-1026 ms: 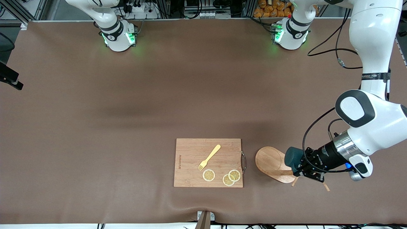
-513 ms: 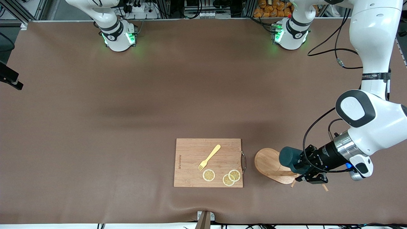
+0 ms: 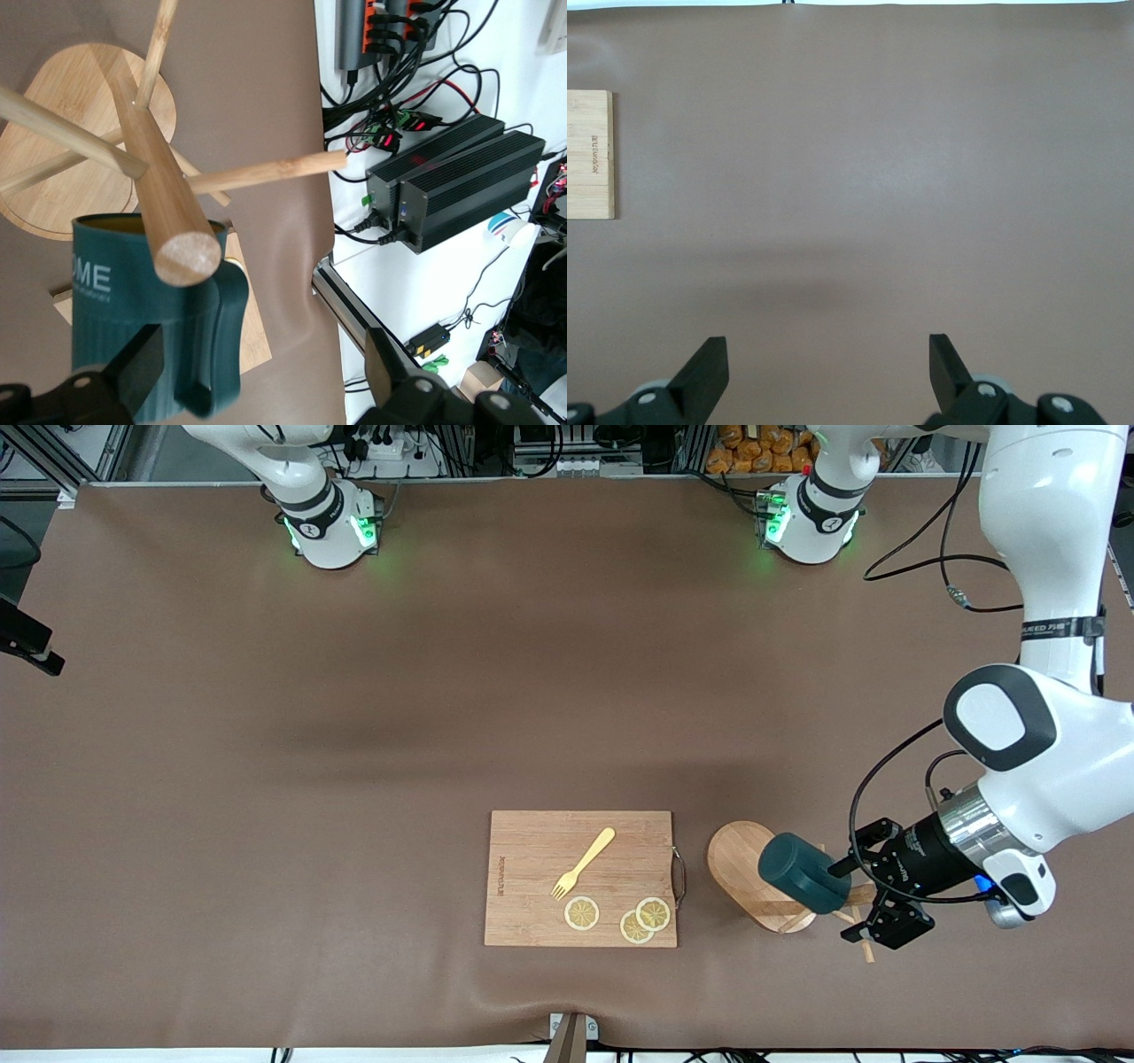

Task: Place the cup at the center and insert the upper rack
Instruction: 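Open the left gripper and release the hanging mug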

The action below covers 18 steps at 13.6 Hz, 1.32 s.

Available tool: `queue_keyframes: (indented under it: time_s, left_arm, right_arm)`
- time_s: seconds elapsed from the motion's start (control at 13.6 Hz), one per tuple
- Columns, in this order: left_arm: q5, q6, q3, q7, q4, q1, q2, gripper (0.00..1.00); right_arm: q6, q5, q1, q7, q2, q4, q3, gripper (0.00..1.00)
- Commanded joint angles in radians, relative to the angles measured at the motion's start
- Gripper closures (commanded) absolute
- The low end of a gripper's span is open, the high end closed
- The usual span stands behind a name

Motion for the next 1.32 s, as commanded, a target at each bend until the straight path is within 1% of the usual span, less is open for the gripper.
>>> queue_keyframes:
  time_s: [0.0, 0.15, 0.37, 0.51, 0.73, 0.95, 1.1, 1.25]
  left_arm:
    - [0.089, -0.072, -0.001, -0.024, -0.014, 0.009, -0.057, 0.0]
    - [0.194, -0.141, -0.007, -0.016, -0.013, 0.006, -0.085, 0.0]
    - [0.301, -0.215, -0.016, 0.036, -0.02, -0.003, -0.114, 0.0]
    - [0.328, -0.276, -0.016, 0.089, -0.039, 0.0, -0.152, 0.0]
    - [0.339, -0.364, -0.01, 0.23, -0.089, 0.011, -0.224, 0.0]
    - [0.408, -0.468, -0.007, 0.416, -0.134, 0.013, -0.289, 0.0]
    - [0.419, -0.546, -0.005, 0.545, -0.14, 0.046, -0.318, 0.0]
    - [0.419, -0.582, -0.004, 0.647, -0.172, 0.063, -0.355, 0.0]
  right_arm:
    - [-0.015, -0.014, 0.007, -0.004, 0.005, 0.019, -0.005, 0.0]
    - [-0.015, -0.014, 0.007, -0.004, 0.005, 0.019, -0.005, 0.0]
    - [-0.015, -0.014, 0.007, -0.004, 0.005, 0.019, -0.005, 0.0]
    - [-0.015, -0.015, 0.007, -0.004, 0.005, 0.018, -0.005, 0.0]
    - [-0.015, -0.015, 0.007, -0.004, 0.005, 0.019, -0.006, 0.0]
    - [-0.015, -0.015, 0.007, -0.004, 0.005, 0.019, -0.006, 0.0]
    - [-0.015, -0.015, 0.005, -0.006, 0.005, 0.019, -0.006, 0.0]
    - [-0.015, -0.015, 0.005, -0.006, 0.005, 0.018, -0.006, 0.0]
